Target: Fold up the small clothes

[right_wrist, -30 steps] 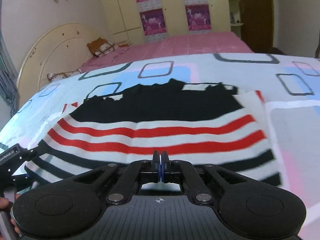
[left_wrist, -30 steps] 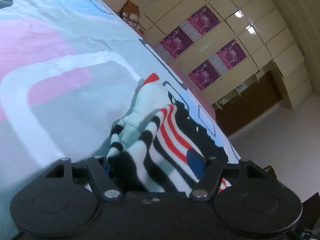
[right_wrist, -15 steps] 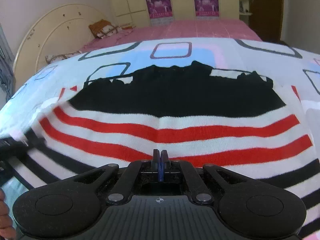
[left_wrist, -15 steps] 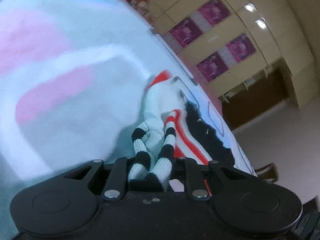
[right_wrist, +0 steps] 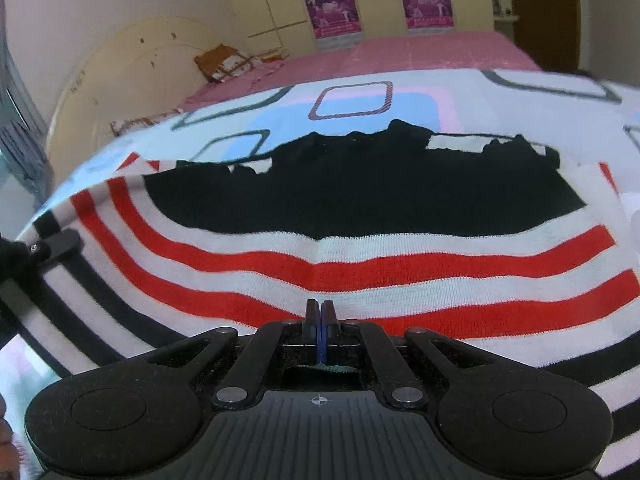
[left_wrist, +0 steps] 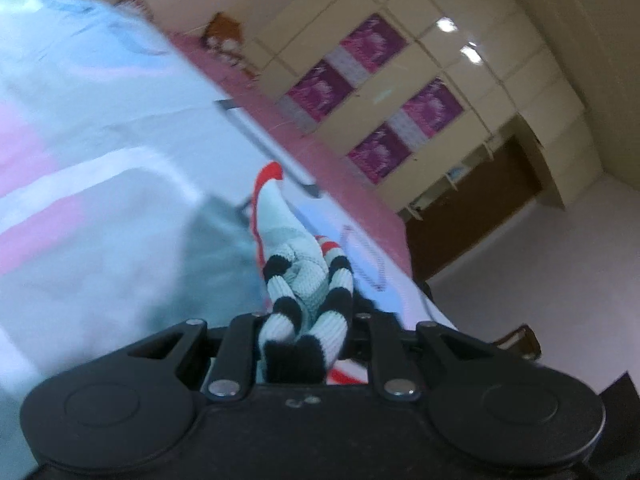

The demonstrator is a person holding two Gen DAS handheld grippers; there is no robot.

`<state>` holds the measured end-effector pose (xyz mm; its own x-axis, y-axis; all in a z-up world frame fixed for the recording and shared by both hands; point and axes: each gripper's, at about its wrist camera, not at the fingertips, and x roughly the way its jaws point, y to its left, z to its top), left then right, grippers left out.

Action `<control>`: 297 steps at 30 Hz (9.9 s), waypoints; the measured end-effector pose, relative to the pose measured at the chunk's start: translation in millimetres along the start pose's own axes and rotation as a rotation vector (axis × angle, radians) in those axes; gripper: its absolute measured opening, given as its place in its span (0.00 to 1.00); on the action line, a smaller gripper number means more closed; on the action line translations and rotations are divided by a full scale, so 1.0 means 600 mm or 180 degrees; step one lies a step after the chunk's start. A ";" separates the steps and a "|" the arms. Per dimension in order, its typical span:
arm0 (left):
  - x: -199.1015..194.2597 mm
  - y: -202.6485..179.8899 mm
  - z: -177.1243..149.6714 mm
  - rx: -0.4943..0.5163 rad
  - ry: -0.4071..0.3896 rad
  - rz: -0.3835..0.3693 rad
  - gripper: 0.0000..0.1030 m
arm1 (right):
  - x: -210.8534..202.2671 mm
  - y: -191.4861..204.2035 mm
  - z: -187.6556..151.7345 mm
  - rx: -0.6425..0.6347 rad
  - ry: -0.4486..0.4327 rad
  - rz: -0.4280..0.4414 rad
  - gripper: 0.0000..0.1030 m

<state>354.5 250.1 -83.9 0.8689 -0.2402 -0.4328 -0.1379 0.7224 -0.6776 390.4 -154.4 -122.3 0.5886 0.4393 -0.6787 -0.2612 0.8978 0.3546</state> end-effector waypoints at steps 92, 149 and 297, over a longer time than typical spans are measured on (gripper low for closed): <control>0.227 -0.280 -0.169 0.2680 0.1351 -0.0354 0.45 | -0.081 -0.235 0.070 -0.0281 -0.0040 -0.0578 0.18; 0.023 -0.193 -0.174 0.2463 0.1358 0.0002 0.77 | -0.240 -0.192 -0.103 -0.0549 0.0144 -0.0522 0.39; 0.040 -0.162 -0.197 0.2339 0.1035 0.0430 0.34 | 0.034 0.245 -0.134 -0.1208 0.0261 -0.0442 0.22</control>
<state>332.4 97.6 -98.8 0.6700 -0.2151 -0.7105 0.2137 0.9725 -0.0930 302.6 -11.2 -135.6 0.5792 0.3005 -0.7578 -0.4562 0.8899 0.0042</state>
